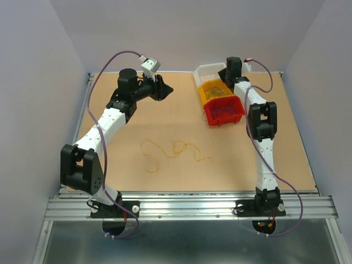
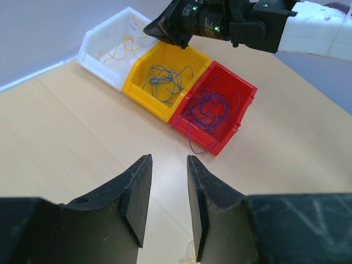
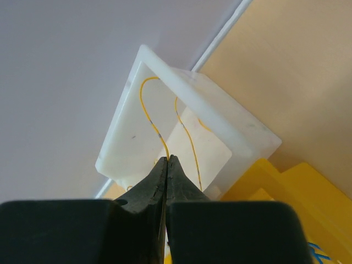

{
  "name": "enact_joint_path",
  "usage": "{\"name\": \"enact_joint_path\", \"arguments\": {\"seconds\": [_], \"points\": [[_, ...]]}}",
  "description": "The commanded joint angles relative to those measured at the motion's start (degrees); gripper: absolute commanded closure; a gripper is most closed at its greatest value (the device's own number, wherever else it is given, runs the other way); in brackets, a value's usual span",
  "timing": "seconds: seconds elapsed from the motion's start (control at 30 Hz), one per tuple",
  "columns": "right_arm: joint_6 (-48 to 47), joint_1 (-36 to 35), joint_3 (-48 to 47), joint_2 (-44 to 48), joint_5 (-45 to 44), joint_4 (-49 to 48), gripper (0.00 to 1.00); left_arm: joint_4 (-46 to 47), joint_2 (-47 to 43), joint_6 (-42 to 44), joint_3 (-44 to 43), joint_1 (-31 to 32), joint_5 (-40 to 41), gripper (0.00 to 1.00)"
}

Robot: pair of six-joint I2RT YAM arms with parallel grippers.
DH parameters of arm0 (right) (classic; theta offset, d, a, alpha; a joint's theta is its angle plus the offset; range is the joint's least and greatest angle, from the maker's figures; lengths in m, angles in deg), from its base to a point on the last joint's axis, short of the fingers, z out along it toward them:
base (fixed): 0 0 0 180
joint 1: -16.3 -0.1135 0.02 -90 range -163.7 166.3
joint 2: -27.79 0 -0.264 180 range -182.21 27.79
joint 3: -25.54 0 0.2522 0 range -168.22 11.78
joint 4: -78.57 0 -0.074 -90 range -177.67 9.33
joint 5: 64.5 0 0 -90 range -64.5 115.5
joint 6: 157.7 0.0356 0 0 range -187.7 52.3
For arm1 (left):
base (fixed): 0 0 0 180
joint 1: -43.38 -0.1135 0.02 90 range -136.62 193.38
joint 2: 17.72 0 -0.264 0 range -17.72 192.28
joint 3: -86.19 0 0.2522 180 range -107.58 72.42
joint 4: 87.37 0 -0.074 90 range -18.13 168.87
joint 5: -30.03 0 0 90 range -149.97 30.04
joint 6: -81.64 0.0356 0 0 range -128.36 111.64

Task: Untangle the cables

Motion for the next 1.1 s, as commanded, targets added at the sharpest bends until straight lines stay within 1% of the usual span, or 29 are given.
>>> {"name": "enact_joint_path", "arguments": {"seconds": [0.0,0.03,0.1,0.17,0.23,0.27,0.3,0.33,0.37,0.4,0.43,0.47,0.53,0.57,0.6,0.63,0.7,0.77,0.8,0.87,0.93,1.03,1.07], "points": [[-2.1,-1.2,-4.9,-0.8,0.9,-1.9,0.97,1.4,-0.6,1.0,-1.6,-0.1,-0.2,0.57],[-2.9,-1.2,-5.0,-0.7,1.1,-1.9,0.84,1.4,-0.7,1.0,-1.6,-0.1,-0.1,0.57],[-4.5,-1.3,-4.1,0.8,0.2,-1.9,0.69,1.2,-0.8,1.4,-1.6,-0.1,0.5,0.57],[-5.9,-1.7,-1.8,3.7,-1.0,-1.9,0.63,0.8,-0.8,1.9,-1.9,-0.1,1.0,0.55],[-8.2,-2.0,0.4,6.0,-2.8,-1.9,0.57,-0.3,-0.6,2.5,-2.4,-0.1,2.0,0.52],[-9.2,-2.4,1.5,7.2,-3.5,-1.9,0.56,-0.7,-0.6,2.8,-2.6,-0.1,2.2,0.50],[-10.9,-2.7,4.6,10.1,-4.2,-1.9,0.55,-1.1,-0.5,3.4,-2.9,0.0,2.7,0.46],[-11.7,-3.1,6.3,11.5,-5.9,-1.9,0.50,-1.8,-0.6,3.8,-3.0,0.0,3.0,0.45],[-12.6,-3.4,8.0,12.8,-6.4,-1.9,0.49,-2.1,-0.6,4.0,-3.0,0.0,3.4,0.44],[-14.2,-3.6,12.0,15.8,-7.1,-1.9,0.48,-2.6,-0.8,3.9,-2.9,0.0,4.1,0.42],[-15.1,-3.7,13.9,17.2,-7.1,-2.0,0.48,-2.9,-0.8,5.7,-3.0,0.0,4.7,0.41],[-16.1,-3.7,16.2,18.9,-7.0,-2.0,0.41,-3.0,-0.7,6.0,-2.9,0.0,4.9,0.41],[-20.3,-3.7,19.8,23.0,-6.0,-2.6,0.40,-3.8,-0.7,7.5,-2.6,0.0,5.6,0.39],[-21.4,-3.7,23.3,24.1,-5.4,-2.7,0.39,-4.3,-0.6,8.1,-2.6,0.2,5.8,0.38],[-24.8,-3.7,24.6,24.9,-4.3,-3.6,0.39,-5.1,-0.4,8.7,-2.8,0.5,6.3,0.38],[-26.5,-3.7,26.4,25.8,-1.7,-4.0,0.39,-6.9,0.1,10.3,-3.3,1.4,7.2,0.37],[-28.5,-3.7,27.7,26.1,-0.1,-4.1,0.40,-8.7,0.4,12.2,-3.7,2.7,8.5,0.37],[-30.9,-3.7,28.6,25.6,2.4,-4.1,0.43,-11.0,1.0,15.6,-3.5,4.2,10.2,0.37],[-33.4,-3.7,29.0,25.4,5.0,-4.1,0.44,-12.3,1.5,17.1,-3.4,5.8,11.3,0.36],[-35.7,-3.7,29.1,24.2,7.2,-4.0,0.44,-15.0,2.2,21.6,-3.2,7.6,11.9,0.36],[-38.7,-3.8,29.2,23.4,8.7,-4.0,0.44,-17.8,3.3,24.0,-2.5,9.9,13.8,0.35],[-41.8,-3.8,27.9,21.4,10.5,-4.1,0.43,-19.6,4.1,28.5,-0.1,11.8,14.1,0.29],[-42.3,-3.8,27.6,21.0,11.0,-4.0,0.43,-20.1,4.4,29.4,0.4,12.2,14.1,0.28]]}}
